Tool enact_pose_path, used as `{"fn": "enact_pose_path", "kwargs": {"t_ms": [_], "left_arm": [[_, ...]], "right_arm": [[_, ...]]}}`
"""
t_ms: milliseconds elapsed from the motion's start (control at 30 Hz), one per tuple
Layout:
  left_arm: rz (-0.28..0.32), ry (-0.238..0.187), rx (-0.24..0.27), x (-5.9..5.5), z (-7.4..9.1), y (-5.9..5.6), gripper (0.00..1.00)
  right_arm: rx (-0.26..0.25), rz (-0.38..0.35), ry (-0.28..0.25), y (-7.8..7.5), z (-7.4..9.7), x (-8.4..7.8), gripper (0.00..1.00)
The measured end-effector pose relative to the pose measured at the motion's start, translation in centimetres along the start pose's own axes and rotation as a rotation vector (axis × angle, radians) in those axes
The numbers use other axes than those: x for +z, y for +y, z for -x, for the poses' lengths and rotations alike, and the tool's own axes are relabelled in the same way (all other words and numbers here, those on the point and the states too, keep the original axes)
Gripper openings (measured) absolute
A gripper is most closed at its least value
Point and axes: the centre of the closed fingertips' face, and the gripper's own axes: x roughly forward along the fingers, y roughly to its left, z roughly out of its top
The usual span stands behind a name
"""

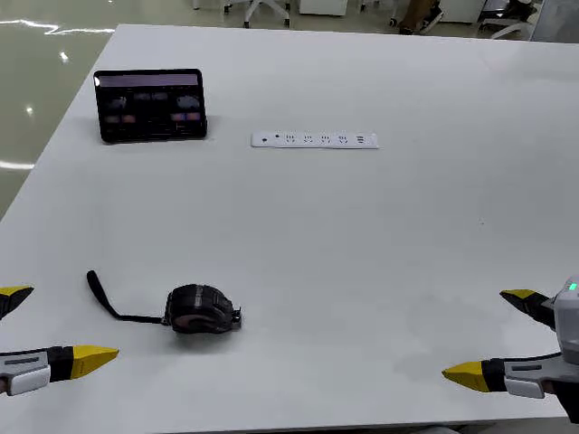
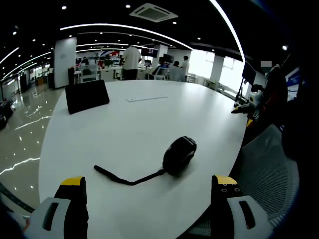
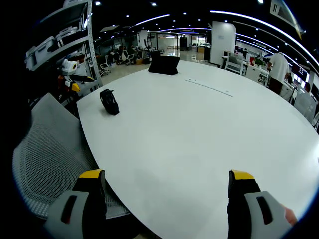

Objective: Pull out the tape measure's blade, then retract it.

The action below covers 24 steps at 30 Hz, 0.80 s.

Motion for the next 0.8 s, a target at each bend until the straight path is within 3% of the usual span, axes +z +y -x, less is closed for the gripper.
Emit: {"fn": "enact_pose_path", "kwargs": {"t_ms": [100, 167, 300, 433, 567, 667, 800], "left_arm": [[-0.014, -0.006, -0.006, 0.0, -0.1, -0.1, 1.0], [-0.065, -0.054, -0.014, 0.8, -0.3, -0.3, 1.0], [-0.029, -0.019, -0.039, 0.5, -0.8, -0.7, 1.0], [-0.053, -0.026, -0.065, 1.2, -1.6, -1.0, 1.0], [-0.12, 0.002, -0.059, 1.6, -3.1, -0.8, 1.0], [-0.136, 0.105, -0.07, 0.7, -4.1, -0.7, 1.0], [-0.219, 0.091, -0.133, 1.9, -5.7, -1.8, 1.0]], "right_arm": [[-0.002, 0.005, -0.005, -0.1, -0.1, 0.1, 1.0], [-0.004, 0.019, -0.007, -0.1, -0.2, 0.2, 1.0], [0.013, 0.037, 0.001, 0.1, -1.0, 0.7, 1.0], [0.031, 0.058, -0.003, 0.4, -2.2, 1.8, 1.0], [0.062, 0.077, -0.019, 1.2, -3.8, 3.6, 0.99], [0.085, 0.094, -0.032, 1.7, -5.2, 4.9, 0.99], [0.138, 0.146, -0.027, 3.1, -7.3, 6.3, 0.98]]}}
